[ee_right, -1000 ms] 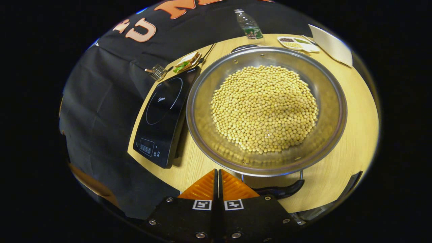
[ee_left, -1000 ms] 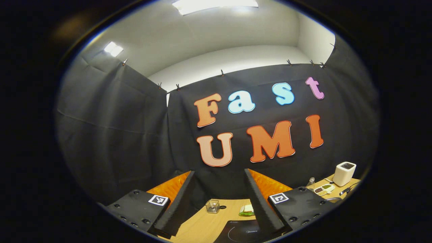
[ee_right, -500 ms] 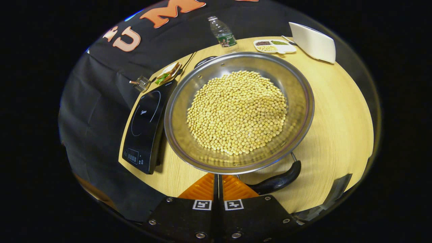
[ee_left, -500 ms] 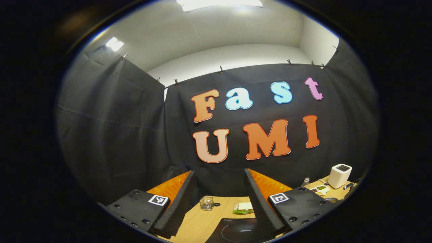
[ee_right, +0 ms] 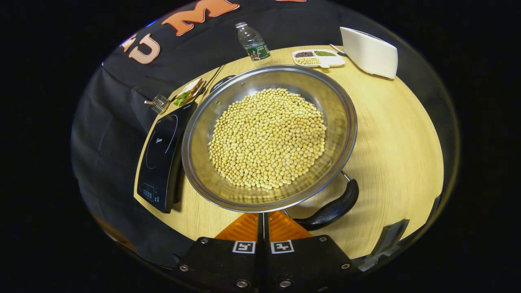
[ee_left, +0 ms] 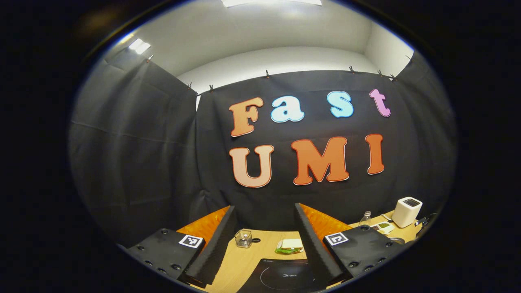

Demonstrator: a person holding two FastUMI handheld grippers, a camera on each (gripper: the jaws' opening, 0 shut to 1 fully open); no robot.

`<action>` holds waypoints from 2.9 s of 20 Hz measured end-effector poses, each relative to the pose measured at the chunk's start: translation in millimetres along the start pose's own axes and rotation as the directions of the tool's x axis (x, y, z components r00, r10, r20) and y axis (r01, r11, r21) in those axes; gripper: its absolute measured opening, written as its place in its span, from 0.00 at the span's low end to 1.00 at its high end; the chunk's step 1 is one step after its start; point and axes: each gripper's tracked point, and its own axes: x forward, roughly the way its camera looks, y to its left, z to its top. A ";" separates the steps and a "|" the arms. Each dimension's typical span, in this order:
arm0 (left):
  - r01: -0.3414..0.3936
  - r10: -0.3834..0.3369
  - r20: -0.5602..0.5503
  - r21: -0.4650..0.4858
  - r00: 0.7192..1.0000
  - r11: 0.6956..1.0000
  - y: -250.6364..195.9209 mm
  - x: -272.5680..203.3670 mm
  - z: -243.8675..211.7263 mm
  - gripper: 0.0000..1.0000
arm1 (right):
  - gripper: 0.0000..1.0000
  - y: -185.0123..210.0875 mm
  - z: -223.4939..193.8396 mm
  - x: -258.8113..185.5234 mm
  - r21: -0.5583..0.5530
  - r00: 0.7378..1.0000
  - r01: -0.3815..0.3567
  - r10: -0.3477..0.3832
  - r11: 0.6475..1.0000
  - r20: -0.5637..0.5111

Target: First push the handle of the pot to place it horizontally, then grasp the pot with both hands and set it on the induction cooktop.

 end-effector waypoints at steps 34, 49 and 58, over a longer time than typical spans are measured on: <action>0.044 -0.042 -0.064 0.029 0.997 0.999 -20.9 33.0 -49.8 0.93 | 0.00 -120.0 75.3 5.9 0.131 0.977 0.204 -0.211 0.970 0.041; 0.177 -0.178 -0.251 -0.029 0.951 0.984 -78.8 46.9 -130.2 0.94 | 0.00 -148.9 141.7 13.1 0.137 0.939 0.297 -0.315 0.945 0.136; 0.251 -0.265 -0.455 -0.093 0.850 0.964 -129.8 38.3 -207.5 0.94 | 0.00 -150.4 169.0 15.4 0.149 0.932 0.297 -0.320 0.943 0.172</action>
